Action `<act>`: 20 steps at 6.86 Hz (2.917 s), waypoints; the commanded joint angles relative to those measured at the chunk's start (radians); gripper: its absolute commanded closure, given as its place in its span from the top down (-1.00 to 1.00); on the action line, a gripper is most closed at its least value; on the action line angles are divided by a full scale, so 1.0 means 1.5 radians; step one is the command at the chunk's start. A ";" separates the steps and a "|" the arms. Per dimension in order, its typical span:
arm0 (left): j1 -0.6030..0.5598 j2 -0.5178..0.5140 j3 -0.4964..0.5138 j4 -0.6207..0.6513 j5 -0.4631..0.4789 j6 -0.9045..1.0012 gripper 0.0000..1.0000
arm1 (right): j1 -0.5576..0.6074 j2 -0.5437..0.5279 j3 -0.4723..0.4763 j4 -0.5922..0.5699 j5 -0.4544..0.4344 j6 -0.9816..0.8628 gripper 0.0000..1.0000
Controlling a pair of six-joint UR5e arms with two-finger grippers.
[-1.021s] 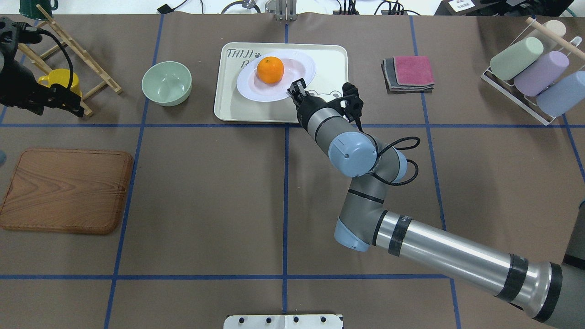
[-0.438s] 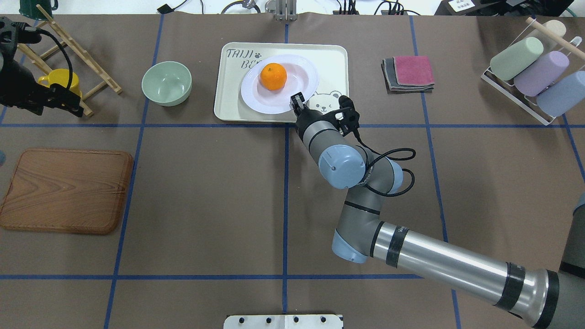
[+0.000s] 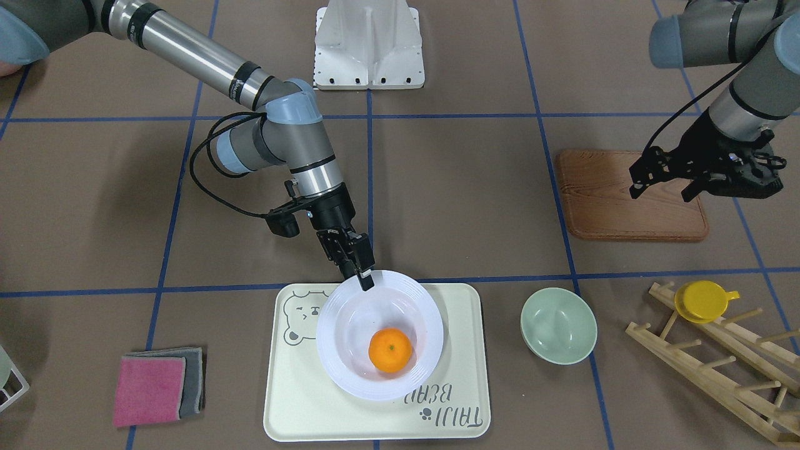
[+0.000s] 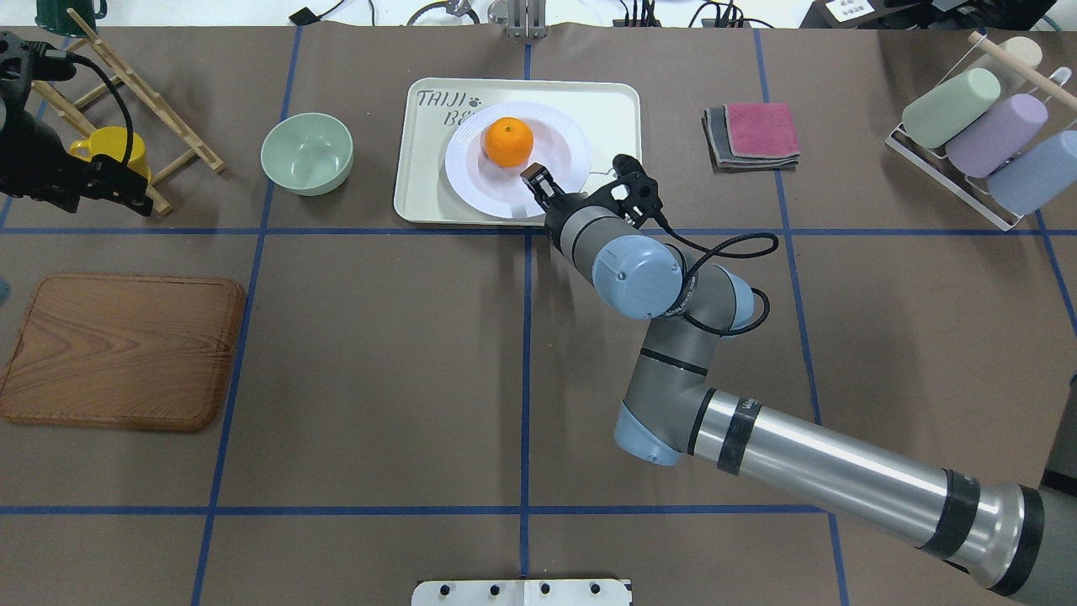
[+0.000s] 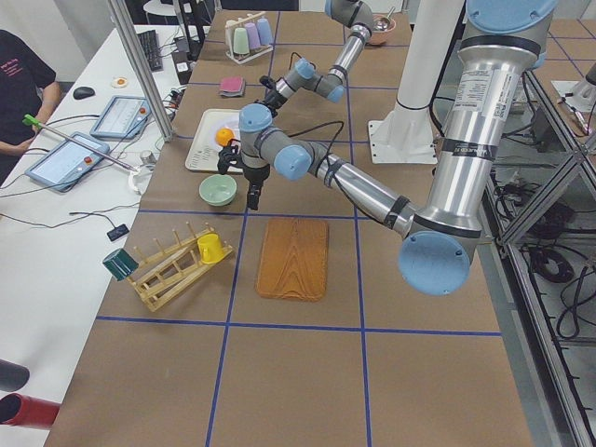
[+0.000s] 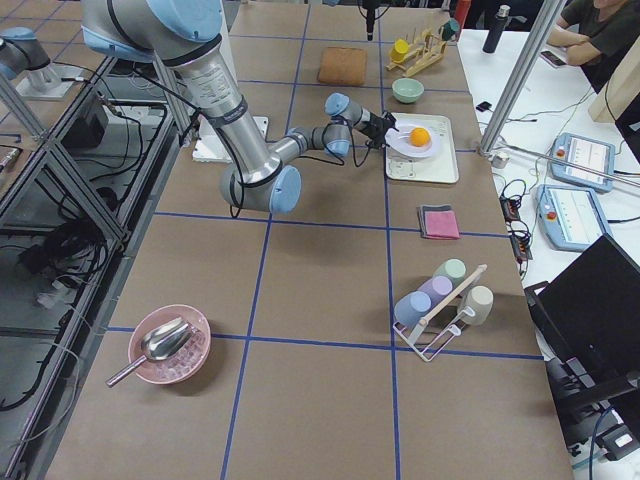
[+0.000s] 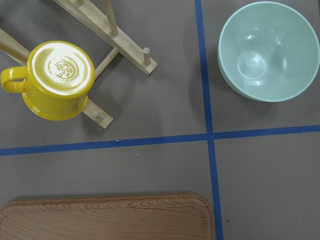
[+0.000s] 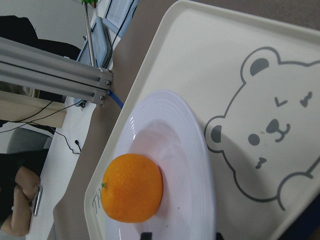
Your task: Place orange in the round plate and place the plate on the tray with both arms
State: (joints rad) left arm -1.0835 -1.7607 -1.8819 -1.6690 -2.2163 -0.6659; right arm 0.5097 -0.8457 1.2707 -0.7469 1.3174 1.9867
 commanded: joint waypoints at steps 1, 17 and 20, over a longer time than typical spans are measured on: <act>-0.001 0.001 0.002 0.001 0.002 0.013 0.94 | 0.041 -0.046 0.160 -0.235 0.184 -0.273 1.00; -0.185 0.187 0.028 -0.001 -0.033 0.378 0.95 | 0.631 -0.473 0.350 -0.663 0.649 -1.353 1.00; -0.185 0.187 0.030 -0.001 -0.033 0.380 0.95 | 0.630 -0.472 0.350 -0.661 0.649 -1.352 1.00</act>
